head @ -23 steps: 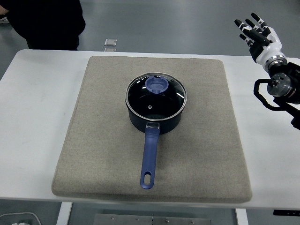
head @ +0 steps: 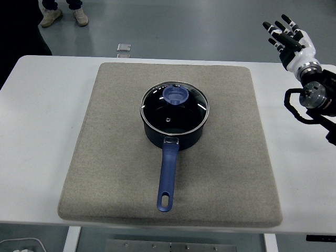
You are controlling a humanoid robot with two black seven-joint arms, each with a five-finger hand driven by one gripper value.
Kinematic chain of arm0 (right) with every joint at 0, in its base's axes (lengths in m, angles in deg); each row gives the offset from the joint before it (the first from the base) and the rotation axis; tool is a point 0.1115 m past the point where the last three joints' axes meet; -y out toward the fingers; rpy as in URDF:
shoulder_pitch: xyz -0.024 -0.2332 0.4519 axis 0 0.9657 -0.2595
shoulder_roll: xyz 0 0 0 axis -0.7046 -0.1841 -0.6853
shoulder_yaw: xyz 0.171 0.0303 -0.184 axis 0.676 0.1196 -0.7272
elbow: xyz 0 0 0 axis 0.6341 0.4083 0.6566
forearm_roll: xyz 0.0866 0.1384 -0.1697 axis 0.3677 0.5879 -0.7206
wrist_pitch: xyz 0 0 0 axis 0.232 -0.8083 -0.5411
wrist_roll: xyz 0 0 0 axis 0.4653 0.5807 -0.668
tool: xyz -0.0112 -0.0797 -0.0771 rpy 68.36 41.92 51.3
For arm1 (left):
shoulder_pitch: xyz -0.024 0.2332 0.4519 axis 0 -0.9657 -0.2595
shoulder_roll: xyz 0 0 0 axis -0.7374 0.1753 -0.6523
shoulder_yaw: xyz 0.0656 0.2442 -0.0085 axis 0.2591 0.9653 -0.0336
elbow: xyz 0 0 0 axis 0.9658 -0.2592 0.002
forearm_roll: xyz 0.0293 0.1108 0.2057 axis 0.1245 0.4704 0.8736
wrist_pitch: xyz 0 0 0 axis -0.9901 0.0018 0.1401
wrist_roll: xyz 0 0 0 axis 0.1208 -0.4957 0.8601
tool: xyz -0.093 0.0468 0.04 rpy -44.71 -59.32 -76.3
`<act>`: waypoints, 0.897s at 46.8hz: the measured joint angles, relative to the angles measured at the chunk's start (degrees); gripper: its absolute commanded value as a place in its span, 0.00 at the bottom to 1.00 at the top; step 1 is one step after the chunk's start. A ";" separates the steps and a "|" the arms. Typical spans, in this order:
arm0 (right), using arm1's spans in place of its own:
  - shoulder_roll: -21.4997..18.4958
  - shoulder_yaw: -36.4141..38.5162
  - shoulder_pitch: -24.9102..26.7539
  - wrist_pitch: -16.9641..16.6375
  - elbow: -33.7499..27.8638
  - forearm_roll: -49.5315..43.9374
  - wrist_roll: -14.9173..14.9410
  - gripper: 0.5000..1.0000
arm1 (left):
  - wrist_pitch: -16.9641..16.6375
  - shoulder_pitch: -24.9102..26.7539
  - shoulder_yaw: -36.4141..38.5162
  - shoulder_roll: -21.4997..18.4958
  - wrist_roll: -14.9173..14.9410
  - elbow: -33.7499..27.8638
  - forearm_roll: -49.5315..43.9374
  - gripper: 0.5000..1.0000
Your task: Lift the pot lid and place it to the right of the pot.
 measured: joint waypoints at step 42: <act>0.21 1.48 -0.44 0.77 -0.46 -0.08 0.26 0.83 | 0.03 -0.01 -0.01 0.00 0.01 0.09 0.00 1.00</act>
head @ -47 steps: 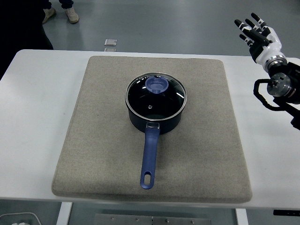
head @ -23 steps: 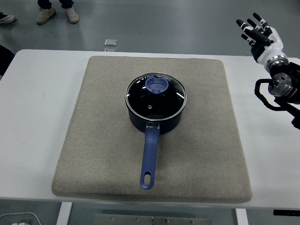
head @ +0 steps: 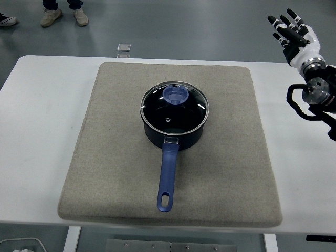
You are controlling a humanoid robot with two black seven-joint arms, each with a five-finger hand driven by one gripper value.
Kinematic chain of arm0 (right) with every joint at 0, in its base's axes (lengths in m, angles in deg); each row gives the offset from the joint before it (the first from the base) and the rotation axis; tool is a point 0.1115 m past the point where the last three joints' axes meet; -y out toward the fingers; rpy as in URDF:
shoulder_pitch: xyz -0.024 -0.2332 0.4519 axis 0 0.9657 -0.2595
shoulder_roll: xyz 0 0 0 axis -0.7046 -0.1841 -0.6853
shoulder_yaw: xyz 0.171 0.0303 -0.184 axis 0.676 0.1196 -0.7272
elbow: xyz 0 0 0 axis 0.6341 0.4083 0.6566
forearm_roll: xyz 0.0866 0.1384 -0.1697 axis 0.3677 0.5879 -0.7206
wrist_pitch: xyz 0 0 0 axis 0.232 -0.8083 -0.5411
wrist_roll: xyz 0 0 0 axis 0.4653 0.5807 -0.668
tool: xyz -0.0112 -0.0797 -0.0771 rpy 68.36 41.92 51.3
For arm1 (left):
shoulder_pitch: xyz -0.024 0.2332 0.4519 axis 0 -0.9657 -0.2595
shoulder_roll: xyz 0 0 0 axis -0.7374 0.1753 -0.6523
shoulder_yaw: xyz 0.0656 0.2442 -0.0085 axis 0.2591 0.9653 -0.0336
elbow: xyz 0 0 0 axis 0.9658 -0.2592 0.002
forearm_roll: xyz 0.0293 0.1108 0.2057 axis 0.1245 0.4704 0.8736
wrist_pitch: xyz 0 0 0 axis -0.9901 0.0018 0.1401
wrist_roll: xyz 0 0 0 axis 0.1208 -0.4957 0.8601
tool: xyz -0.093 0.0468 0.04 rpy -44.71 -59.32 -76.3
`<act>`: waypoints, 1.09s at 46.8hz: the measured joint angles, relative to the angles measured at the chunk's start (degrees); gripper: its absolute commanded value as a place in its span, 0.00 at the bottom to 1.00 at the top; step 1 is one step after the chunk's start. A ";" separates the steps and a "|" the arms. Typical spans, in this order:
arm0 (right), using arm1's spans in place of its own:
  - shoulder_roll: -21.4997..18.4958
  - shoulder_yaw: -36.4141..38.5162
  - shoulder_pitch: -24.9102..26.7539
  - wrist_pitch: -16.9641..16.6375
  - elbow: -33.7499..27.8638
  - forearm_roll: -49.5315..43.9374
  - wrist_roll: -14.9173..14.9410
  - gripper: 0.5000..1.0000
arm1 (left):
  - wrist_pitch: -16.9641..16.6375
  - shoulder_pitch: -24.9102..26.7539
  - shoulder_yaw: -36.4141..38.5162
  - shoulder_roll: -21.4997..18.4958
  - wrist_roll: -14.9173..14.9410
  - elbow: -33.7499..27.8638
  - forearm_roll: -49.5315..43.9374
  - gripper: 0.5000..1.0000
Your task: Lift the pot lid and place it to the right of the pot.
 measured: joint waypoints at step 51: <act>-0.15 -0.58 0.35 0.64 -0.65 -0.48 0.15 0.83 | -0.03 0.00 0.00 0.00 0.00 0.02 0.00 1.00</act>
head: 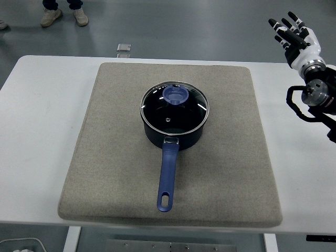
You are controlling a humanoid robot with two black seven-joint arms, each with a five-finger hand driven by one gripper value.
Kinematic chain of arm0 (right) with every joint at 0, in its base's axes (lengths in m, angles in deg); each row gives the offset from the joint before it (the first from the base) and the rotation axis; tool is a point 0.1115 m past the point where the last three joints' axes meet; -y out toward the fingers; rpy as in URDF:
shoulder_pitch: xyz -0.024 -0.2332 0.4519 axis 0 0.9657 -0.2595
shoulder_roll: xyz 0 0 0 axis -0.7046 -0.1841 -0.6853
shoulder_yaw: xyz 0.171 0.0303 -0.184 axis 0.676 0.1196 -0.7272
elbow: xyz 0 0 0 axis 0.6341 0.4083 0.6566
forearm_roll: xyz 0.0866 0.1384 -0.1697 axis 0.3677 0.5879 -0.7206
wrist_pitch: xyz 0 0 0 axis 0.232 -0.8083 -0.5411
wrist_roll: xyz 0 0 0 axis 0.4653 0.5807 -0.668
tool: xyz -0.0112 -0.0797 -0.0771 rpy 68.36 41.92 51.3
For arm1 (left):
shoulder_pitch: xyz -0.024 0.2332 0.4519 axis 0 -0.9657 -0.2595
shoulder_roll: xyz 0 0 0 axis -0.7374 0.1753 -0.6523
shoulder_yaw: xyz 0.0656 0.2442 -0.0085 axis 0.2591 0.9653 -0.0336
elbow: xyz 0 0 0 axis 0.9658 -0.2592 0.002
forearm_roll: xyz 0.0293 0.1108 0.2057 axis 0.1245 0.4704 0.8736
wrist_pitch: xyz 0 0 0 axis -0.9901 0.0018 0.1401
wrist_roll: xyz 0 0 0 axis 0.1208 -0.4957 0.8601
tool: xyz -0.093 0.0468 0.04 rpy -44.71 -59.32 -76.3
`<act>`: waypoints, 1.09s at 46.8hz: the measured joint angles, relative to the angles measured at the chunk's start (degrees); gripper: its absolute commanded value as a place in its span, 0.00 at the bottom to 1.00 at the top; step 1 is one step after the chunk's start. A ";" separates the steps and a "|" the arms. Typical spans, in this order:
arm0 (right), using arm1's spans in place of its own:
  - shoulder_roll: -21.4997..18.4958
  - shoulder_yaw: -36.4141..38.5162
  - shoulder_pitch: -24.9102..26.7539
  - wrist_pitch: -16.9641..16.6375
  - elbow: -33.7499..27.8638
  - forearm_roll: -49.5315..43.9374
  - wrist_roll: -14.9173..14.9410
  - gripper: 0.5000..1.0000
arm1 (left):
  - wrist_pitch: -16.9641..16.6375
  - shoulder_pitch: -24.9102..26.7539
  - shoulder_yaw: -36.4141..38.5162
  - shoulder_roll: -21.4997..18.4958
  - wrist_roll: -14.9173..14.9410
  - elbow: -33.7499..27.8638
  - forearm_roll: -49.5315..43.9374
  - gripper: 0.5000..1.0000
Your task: Lift the pot lid and place it to the right of the pot.
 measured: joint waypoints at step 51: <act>1.79 -0.44 -1.86 -5.02 -8.75 -16.23 -0.85 0.83 | 0.00 0.00 -0.03 0.00 0.00 0.00 0.00 1.00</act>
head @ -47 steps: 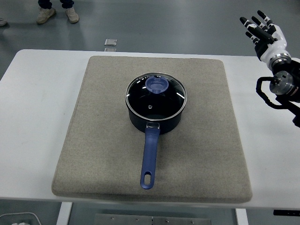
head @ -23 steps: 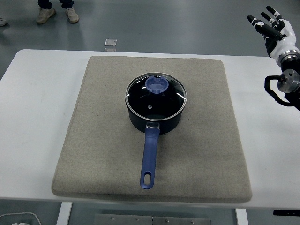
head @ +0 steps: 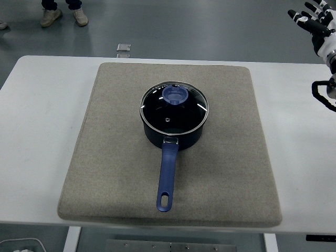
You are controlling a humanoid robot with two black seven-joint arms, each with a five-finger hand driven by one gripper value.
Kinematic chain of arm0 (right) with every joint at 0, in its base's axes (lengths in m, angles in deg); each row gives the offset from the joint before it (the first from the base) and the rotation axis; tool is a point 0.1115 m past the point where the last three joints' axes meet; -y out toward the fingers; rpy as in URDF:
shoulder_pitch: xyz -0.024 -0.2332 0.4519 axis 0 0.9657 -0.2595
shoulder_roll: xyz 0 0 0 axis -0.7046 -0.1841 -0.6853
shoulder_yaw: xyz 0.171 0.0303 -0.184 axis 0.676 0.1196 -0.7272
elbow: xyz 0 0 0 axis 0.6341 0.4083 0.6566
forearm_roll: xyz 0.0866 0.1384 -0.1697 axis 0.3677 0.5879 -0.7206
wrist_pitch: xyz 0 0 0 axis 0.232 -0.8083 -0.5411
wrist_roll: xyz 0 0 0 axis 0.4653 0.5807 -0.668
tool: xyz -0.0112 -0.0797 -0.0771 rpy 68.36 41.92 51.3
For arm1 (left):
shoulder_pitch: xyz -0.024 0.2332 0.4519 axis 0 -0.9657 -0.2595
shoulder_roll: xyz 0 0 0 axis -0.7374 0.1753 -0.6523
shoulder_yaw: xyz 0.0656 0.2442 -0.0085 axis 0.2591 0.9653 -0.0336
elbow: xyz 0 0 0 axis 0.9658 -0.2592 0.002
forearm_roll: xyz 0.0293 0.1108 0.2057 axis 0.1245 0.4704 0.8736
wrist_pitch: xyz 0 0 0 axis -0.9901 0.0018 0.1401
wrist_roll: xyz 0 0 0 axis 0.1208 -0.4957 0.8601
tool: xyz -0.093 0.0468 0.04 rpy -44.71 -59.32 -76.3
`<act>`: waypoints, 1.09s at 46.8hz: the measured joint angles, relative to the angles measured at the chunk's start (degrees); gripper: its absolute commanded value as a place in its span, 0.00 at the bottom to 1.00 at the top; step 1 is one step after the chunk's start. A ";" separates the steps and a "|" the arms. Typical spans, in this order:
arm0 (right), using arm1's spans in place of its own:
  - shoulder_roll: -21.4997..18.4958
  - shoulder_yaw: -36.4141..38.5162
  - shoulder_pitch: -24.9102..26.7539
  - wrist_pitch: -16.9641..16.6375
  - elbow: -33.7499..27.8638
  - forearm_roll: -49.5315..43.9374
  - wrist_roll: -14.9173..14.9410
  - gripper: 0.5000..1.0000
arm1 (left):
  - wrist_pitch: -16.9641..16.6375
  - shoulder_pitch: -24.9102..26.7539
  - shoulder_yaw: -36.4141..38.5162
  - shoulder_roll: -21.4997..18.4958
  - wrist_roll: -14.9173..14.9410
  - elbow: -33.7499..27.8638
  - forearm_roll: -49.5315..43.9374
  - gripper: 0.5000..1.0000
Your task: Lift the pot lid and place it to the right of the pot.
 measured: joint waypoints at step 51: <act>5.27 -0.09 -10.97 -28.31 0.06 -39.30 9.96 0.83 | 0.00 -0.01 0.00 0.00 0.00 0.01 0.00 1.00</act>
